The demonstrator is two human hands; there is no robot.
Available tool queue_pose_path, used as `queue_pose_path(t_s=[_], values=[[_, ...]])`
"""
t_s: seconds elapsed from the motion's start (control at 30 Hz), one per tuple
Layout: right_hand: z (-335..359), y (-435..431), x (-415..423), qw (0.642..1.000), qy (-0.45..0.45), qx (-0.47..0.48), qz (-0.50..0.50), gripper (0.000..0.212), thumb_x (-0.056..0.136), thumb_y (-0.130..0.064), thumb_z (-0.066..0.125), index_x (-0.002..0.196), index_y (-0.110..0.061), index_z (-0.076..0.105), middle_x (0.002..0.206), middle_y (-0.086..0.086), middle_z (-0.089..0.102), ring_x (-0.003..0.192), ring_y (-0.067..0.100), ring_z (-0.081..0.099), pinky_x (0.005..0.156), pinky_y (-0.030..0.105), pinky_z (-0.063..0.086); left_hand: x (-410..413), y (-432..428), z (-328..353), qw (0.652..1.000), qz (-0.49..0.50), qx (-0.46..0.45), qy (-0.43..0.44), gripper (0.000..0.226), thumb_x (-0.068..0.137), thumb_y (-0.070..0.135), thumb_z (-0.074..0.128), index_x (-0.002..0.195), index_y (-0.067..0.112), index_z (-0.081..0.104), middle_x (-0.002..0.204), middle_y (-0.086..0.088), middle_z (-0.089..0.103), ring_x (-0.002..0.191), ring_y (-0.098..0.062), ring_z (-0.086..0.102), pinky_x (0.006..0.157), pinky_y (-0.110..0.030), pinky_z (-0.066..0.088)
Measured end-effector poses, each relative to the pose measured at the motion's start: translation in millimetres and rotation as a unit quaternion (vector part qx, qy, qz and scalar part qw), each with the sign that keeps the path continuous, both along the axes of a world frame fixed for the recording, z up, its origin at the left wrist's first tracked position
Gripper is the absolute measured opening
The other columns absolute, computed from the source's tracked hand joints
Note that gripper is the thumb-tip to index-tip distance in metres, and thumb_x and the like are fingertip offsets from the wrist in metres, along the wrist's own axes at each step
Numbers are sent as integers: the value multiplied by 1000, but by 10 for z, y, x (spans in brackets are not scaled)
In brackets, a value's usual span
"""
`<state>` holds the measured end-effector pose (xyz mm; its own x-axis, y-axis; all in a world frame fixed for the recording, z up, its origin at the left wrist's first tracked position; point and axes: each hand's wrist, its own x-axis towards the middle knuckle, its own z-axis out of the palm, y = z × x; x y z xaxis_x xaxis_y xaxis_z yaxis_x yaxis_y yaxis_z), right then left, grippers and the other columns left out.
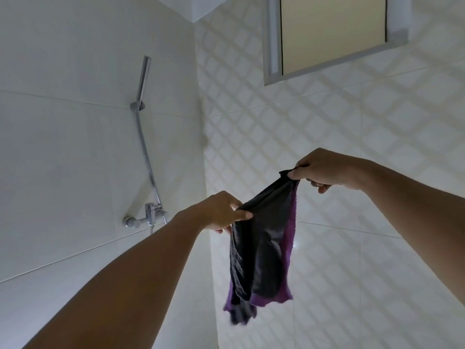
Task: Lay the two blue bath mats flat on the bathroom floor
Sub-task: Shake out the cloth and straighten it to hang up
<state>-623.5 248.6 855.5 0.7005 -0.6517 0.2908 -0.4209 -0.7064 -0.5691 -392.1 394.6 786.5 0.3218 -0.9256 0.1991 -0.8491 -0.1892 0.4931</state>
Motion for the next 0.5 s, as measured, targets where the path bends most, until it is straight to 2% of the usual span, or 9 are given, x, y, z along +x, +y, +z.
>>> queue_pose_path(t_s=[0.07,0.17,0.3,0.43,0.5], values=[[23,-85,-89,1000,1,-11,-11,28,91,-34,68,91,-8,75,66,4,42,60,18,46,60,30,51,-10,-113,39,999,-13,-5,38,28,96,45,65,112,24,72,93,4,73,74,-15,77,72,-35,64],[72,-290,-265,999,6,-20,-34,19,91,-32,69,89,-15,77,65,3,45,58,17,47,59,29,51,-82,-349,129,996,-31,-22,84,36,95,44,68,119,18,72,100,0,73,76,-20,78,66,-34,64],[205,-597,-556,998,-6,-10,-59,17,87,-27,76,90,-10,74,54,-1,43,50,15,43,58,30,50,-275,-704,239,991,-54,-48,111,37,92,45,71,117,18,76,104,-6,76,78,-25,77,68,-35,64],[356,-889,-893,998,-4,3,-67,16,83,-21,80,90,-7,76,56,1,47,55,16,46,60,30,52,-499,-1058,412,996,-51,-55,46,38,89,53,71,109,21,79,100,-9,77,73,-22,74,64,-30,62],[376,-1024,-1050,997,-7,12,-73,17,81,-19,82,91,-7,77,60,3,50,60,17,49,61,31,52,-595,-1217,529,996,-55,-67,23,36,87,53,72,101,21,80,98,-8,77,84,-24,73,75,-36,64]])
